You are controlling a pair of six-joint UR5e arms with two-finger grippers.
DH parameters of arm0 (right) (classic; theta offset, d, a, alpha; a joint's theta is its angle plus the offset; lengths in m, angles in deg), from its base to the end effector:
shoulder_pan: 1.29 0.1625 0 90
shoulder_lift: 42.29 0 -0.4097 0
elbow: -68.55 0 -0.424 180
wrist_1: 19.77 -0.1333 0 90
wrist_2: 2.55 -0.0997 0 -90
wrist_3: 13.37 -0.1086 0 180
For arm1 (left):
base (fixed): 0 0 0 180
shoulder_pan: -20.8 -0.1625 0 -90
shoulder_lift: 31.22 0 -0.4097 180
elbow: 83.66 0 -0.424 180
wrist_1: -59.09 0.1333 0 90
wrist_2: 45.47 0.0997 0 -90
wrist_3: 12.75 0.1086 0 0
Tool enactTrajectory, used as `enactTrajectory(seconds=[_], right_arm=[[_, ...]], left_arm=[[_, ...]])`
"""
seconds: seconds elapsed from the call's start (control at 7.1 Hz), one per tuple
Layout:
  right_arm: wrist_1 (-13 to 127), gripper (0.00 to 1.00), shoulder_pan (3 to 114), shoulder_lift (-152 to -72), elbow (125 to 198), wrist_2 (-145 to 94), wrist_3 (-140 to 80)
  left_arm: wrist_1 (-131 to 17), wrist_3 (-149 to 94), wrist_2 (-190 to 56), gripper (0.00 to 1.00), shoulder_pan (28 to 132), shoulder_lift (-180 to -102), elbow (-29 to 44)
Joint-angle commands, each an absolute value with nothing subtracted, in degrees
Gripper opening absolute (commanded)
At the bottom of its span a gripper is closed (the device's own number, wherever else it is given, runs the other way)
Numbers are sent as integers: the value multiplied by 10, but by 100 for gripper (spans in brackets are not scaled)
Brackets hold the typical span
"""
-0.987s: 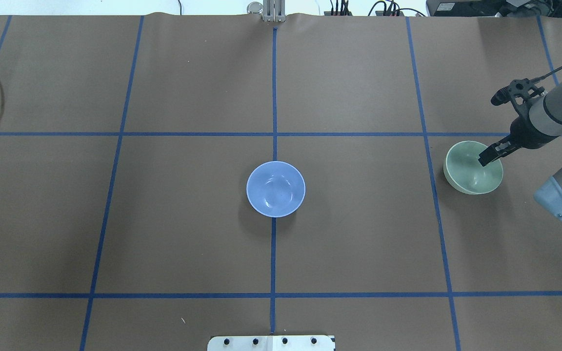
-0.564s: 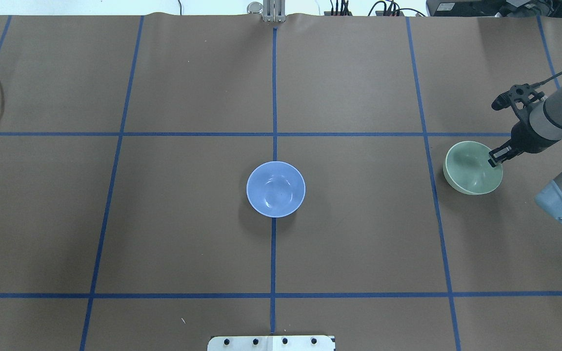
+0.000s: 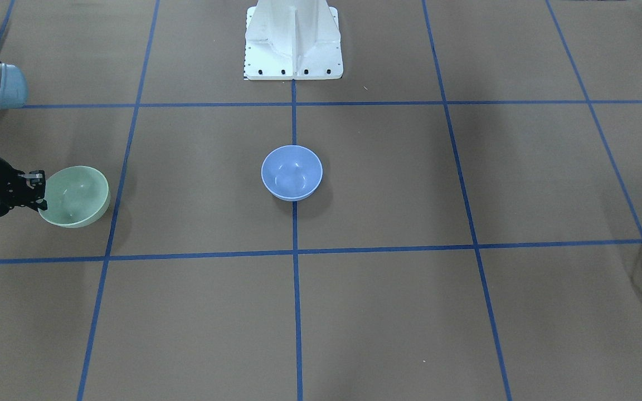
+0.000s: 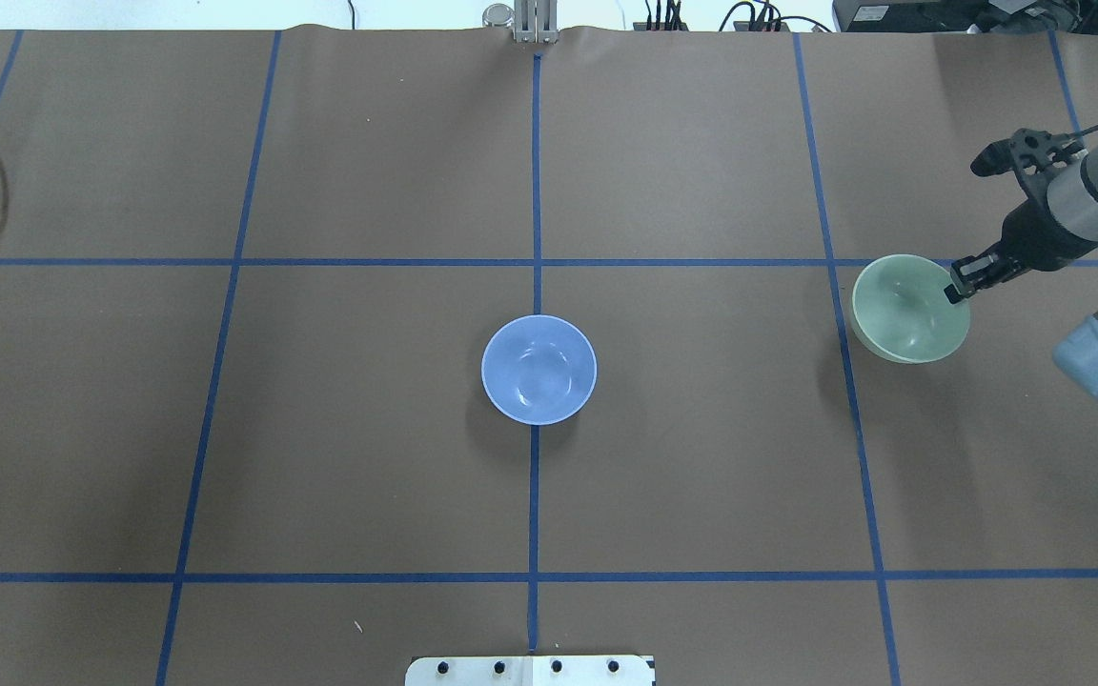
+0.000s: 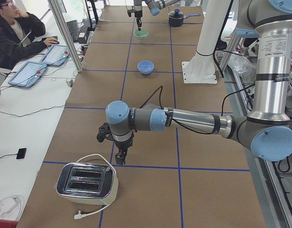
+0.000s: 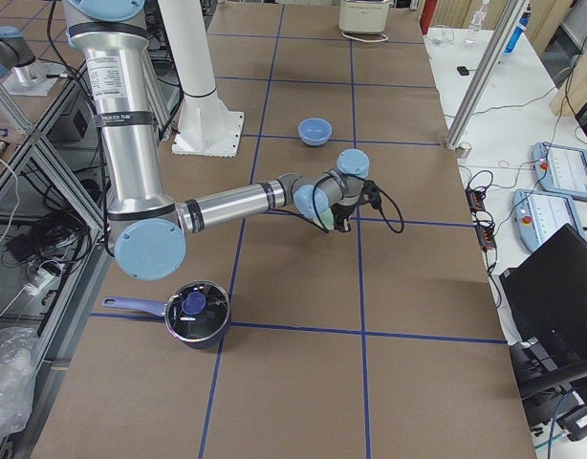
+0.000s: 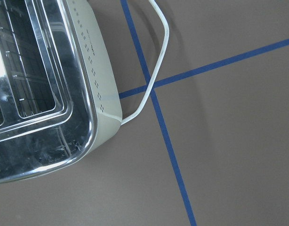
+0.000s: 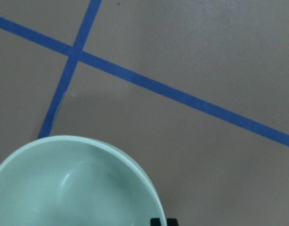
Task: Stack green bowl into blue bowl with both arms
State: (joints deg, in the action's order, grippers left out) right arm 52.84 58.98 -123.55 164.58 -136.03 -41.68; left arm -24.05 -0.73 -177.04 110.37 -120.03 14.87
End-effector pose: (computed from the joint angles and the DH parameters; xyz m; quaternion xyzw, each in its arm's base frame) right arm -0.2460 -0.5488 0.4730 0.0523 -0.4360 -0.1136 0.8912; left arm -0.0574 -0.5128 0.5984 0.0397 0.3527 0.1029 0.9292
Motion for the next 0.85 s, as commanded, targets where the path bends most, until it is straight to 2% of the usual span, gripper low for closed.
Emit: enactTrajectory(seconds=[0.0, 0.28, 0.7], right_arm=[[533, 0, 593, -1177, 1694, -1379, -616], [541, 0, 507, -1104, 1718, -1314, -786], [689, 0, 370, -982, 1731, -1175, -895]], left_arm=[[-249, -47, -1771, 98, 1104, -1182, 152], [-250, -47, -1771, 99, 1103, -1181, 151], [-249, -48, -1771, 99, 1103, -1181, 150]])
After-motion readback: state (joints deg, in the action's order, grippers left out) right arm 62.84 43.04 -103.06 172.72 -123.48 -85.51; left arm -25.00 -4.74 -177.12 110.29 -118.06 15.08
